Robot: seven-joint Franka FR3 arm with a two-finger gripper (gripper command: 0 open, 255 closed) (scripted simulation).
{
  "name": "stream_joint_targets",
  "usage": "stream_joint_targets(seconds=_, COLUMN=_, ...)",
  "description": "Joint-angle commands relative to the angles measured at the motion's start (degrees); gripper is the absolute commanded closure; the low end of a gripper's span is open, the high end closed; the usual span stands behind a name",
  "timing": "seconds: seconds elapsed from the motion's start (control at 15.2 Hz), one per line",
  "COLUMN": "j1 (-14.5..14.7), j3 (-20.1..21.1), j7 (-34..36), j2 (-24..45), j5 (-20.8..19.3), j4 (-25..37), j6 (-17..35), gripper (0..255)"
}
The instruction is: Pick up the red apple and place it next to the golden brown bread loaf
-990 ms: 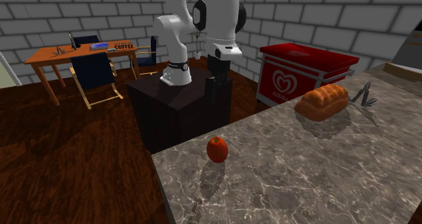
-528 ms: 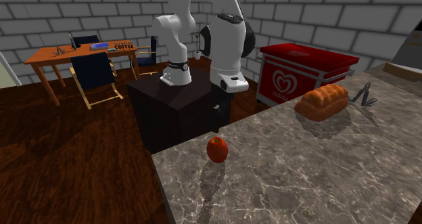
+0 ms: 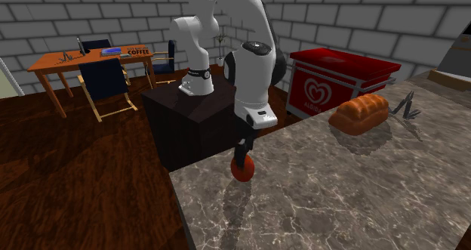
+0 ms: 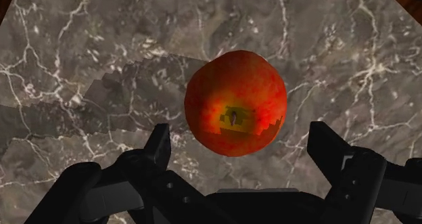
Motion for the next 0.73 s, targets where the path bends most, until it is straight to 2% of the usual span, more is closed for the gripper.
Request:
stream_joint_targets(seconds=0.0, j1=-0.4, j3=0.5, j7=-0.2, j2=1.5, j5=0.5, j4=0.5, j6=1.1, gripper=0)
stream_joint_targets(seconds=0.59, j1=-0.5, j3=0.6, j7=-0.3, j2=1.9, j5=0.6, j4=0.5, j6=1.3, gripper=0)
stream_joint_targets(seconds=0.66, j1=-0.5, j3=0.6, j7=-0.3, j2=1.9, j5=0.6, j4=0.5, j6=1.3, gripper=255)
